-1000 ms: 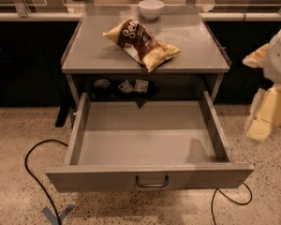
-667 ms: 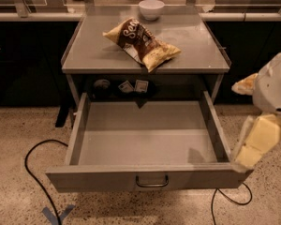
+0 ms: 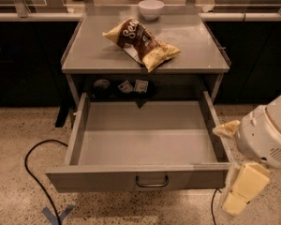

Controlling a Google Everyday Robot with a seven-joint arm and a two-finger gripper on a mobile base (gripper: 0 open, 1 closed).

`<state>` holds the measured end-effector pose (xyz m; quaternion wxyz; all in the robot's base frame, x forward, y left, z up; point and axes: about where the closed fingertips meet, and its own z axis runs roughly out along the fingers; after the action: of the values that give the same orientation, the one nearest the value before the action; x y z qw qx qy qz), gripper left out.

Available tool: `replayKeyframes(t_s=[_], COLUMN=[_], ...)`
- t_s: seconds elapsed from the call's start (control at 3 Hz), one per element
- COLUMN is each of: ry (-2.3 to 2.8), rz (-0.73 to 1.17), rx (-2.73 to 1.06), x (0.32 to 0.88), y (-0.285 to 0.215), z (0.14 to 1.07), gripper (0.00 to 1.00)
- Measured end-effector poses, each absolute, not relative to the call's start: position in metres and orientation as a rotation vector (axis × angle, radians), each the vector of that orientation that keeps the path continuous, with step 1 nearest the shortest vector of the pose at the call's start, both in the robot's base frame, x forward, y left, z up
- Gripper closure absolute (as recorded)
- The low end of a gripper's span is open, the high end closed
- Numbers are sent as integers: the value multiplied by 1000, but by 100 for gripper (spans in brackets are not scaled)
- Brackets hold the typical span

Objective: Close top drawer

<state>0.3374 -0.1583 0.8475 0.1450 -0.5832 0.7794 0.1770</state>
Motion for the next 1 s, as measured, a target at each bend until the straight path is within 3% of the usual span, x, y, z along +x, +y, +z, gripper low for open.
replayKeyframes(t_s=[0.67,1.0], ry=[2132,2139], rz=[778,783], rx=[-1752,-1752], x=[292,289], y=[-123,-124], z=[811,804], gripper=[0,0])
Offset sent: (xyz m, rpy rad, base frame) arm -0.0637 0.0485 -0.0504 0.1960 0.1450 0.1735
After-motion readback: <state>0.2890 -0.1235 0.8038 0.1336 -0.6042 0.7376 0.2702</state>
